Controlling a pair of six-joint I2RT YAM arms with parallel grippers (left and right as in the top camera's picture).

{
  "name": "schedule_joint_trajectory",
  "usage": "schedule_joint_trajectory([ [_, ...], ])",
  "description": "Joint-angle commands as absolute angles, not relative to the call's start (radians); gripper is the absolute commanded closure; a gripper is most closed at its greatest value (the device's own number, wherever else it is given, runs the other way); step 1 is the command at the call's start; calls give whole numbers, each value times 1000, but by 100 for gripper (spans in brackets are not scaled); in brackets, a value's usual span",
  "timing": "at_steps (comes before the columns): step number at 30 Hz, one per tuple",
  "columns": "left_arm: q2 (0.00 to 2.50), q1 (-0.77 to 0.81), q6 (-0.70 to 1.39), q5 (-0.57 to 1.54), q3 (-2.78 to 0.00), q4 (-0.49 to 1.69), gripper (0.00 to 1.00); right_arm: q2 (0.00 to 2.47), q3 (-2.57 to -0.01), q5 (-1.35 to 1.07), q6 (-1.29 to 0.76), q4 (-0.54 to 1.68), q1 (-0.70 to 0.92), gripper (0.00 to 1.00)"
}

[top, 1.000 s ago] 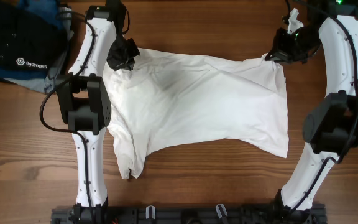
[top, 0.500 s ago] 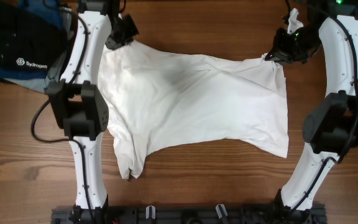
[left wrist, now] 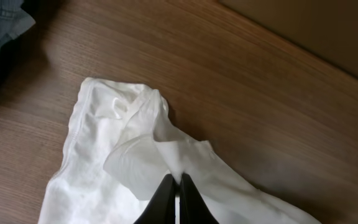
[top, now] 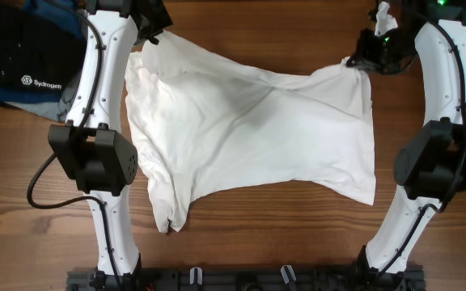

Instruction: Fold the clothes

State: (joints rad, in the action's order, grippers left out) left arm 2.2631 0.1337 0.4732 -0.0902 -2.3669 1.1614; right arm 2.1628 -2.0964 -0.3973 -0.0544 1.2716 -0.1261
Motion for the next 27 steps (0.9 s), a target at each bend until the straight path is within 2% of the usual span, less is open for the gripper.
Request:
schedule_joint_trajectory([
  [1, 2255, 131, 476, -138, -2379, 1148, 96, 2143, -2114, -370, -26, 1181, -123, 96],
  [16, 2255, 114, 475, -237, -2379, 1071, 96, 2143, -2114, -205, -12, 762, -125, 96],
  [27, 2255, 44, 473, -237, -2379, 993, 96, 2143, -2114, -202, 46, 604, -125, 96],
])
